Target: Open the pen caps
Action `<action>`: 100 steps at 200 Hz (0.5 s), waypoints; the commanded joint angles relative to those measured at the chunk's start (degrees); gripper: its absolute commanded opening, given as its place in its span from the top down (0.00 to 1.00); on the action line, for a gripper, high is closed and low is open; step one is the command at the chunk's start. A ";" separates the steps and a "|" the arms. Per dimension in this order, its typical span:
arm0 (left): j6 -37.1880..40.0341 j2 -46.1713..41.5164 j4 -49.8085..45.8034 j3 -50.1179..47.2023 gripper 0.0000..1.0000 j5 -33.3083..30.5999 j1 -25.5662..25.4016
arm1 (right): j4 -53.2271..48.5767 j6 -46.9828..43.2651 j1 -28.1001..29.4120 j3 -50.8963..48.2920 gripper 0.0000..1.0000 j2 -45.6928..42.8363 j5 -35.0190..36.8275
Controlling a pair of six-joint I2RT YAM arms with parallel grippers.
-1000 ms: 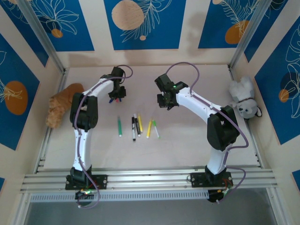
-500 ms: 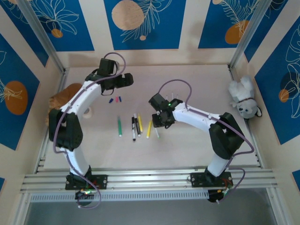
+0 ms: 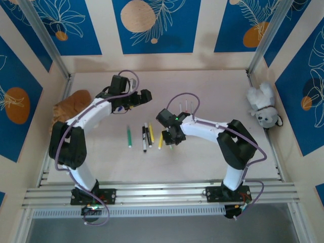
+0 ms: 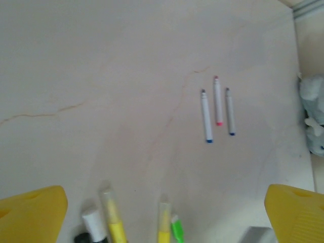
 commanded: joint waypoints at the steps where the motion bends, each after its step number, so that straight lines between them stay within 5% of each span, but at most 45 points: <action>1: 1.32 -5.11 0.82 -2.02 0.00 -0.14 -2.22 | 0.18 1.60 0.72 -0.86 0.71 1.28 -0.31; 100: -0.82 -9.14 2.21 -8.22 0.00 -2.37 -3.39 | -0.17 2.31 1.86 -0.51 0.70 6.27 0.35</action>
